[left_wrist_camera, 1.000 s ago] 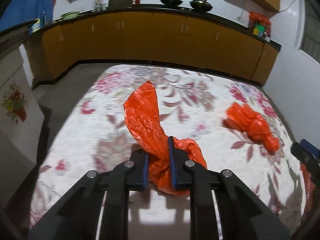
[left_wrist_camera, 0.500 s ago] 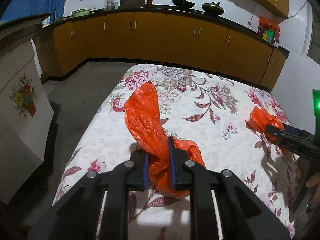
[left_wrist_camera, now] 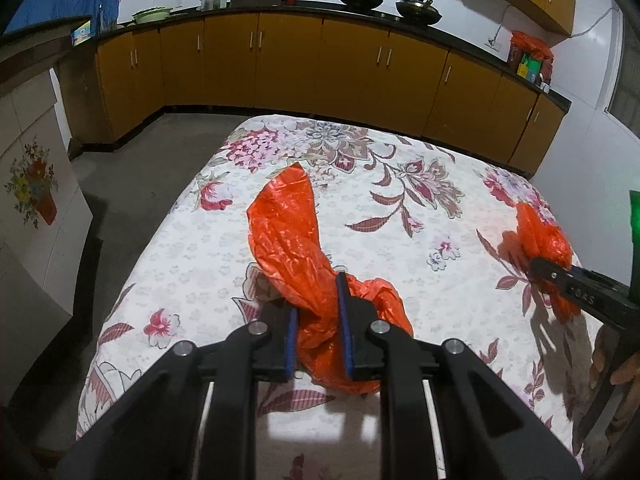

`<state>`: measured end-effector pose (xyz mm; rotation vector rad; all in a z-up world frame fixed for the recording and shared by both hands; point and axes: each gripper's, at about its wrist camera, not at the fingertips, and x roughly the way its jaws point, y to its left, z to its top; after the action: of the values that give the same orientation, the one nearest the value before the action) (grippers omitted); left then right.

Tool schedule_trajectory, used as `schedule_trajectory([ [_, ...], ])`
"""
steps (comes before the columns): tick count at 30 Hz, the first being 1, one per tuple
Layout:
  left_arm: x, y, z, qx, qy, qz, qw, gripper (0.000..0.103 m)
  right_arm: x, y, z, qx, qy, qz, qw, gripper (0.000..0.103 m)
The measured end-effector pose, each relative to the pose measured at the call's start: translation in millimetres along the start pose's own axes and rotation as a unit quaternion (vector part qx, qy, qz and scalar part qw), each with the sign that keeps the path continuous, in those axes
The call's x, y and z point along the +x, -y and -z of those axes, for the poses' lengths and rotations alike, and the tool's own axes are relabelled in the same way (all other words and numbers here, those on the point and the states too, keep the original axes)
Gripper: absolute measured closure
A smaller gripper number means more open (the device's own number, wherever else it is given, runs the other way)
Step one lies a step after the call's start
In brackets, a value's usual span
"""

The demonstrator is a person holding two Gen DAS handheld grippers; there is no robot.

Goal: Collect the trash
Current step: 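Grasp the other red bag with the right tool while left tool holds its red bag, then carry both red bags over the basket and open both tools to drop them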

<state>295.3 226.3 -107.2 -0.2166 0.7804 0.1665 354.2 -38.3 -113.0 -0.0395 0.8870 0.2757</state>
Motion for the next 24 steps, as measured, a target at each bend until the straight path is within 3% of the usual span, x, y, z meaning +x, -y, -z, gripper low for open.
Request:
schedule_trajectory([
  [12,-31.5,17.7,-6.6,0.005,0.018,0.016,0.9997,0.086,-48.3,14.6,20.4,0.016,0.010,-0.001,1.000,0.067],
  [24,-84.7,67.4,-12.2,0.043,0.047,0.052,0.9966,0.086,-131.6,41.9,34.7,0.036,0.050,0.019,0.998,0.067],
])
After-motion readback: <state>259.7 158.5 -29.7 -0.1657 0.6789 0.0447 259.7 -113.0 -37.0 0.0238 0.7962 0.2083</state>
